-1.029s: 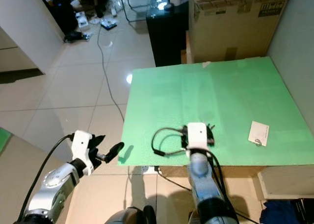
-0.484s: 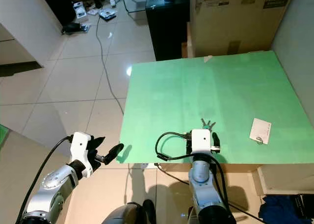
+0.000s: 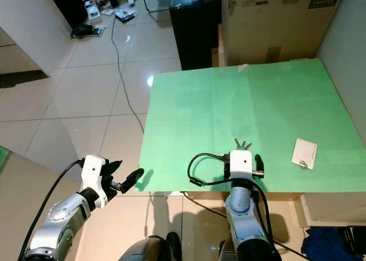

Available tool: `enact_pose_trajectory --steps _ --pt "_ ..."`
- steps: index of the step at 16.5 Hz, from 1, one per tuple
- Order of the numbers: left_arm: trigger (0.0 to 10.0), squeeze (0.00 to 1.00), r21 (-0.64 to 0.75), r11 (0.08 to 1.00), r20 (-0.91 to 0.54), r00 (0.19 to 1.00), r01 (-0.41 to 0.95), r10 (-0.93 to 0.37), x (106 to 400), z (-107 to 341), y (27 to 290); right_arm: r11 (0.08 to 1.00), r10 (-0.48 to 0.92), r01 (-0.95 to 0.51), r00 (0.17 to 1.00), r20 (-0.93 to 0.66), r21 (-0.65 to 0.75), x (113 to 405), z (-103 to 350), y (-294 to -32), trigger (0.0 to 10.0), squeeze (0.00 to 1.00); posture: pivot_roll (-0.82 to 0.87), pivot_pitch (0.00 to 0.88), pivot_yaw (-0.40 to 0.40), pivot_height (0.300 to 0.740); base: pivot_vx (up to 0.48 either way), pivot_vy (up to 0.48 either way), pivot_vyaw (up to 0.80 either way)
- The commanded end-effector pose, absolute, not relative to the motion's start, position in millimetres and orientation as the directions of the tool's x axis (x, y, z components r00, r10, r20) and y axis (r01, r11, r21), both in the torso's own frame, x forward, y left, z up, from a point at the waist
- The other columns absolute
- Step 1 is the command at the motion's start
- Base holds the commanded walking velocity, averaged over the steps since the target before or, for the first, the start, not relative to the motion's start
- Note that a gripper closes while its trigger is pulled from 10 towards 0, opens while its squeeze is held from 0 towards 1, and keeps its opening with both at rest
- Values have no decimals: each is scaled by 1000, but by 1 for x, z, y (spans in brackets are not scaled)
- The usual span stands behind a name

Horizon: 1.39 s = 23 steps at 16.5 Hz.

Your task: Hang keys on a hook

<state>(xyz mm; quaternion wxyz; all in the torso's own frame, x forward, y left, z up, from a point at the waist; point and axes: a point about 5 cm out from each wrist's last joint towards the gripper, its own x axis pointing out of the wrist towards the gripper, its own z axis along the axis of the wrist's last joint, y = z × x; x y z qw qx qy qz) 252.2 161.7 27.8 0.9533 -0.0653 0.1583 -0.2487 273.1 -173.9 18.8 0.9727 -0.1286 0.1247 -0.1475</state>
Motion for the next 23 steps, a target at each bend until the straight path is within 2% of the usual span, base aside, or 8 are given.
enact_pose_trajectory --steps 1,3,4,11,16,23 --pt "10000 0 -193 877 -287 830 440 -479 249 27 170 926 -318 252 923 -217 -282 271 16 -172 10000 0 3 217 233 740 0 0 0" --pt "10000 0 -196 876 -286 829 441 -481 248 27 169 925 -321 255 921 -221 -281 271 15 -173 4039 0 0 212 231 740 0 0 0" --pt "10000 0 -196 876 -286 829 441 -481 248 26 169 927 -316 251 924 -218 -279 271 16 -173 0 0 -1 209 228 740 0 0 0" --pt "10000 0 -199 876 -284 830 439 -481 245 26 168 933 -291 229 934 -208 -279 279 19 -177 0 0 5 200 213 740 0 0 0" --pt "10000 0 -184 883 -293 833 432 -469 242 27 176 947 -267 216 941 -208 -239 287 23 -170 0 0 30 205 213 740 0 0 0" --pt "10000 0 -187 883 -294 833 430 -468 242 28 175 948 -267 217 941 -208 -234 282 20 -168 0 0 24 211 214 740 0 0 0"
